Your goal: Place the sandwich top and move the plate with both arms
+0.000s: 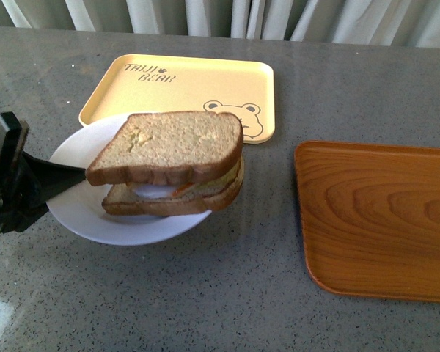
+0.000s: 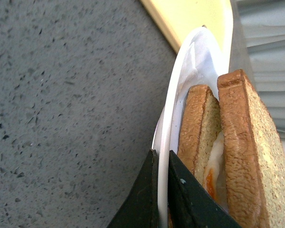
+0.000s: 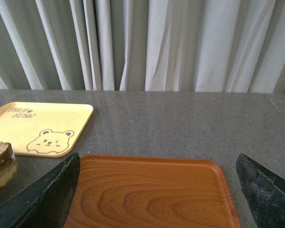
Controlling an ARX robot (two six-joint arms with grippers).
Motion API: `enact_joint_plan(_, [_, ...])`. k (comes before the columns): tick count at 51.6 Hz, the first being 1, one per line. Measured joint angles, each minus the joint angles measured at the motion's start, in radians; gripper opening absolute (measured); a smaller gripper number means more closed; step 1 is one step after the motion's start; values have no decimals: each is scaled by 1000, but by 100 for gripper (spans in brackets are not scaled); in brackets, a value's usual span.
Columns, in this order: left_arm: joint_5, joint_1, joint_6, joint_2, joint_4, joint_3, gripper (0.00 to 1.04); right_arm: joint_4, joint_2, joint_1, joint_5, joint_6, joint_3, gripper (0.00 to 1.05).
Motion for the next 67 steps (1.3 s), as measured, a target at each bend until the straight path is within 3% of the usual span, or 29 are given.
enact_joint_plan(11, [20,23,11,-111,-119,14,2,0,0,0,0,0,0,96])
enact_joint_plan(23, [26,25,48,-108,-238,165,2,0,0,0,0,0,0,96])
enact_joint_plan(67, [31,-38,126,240,-558,788,2,0,0,0,0,0,0,96])
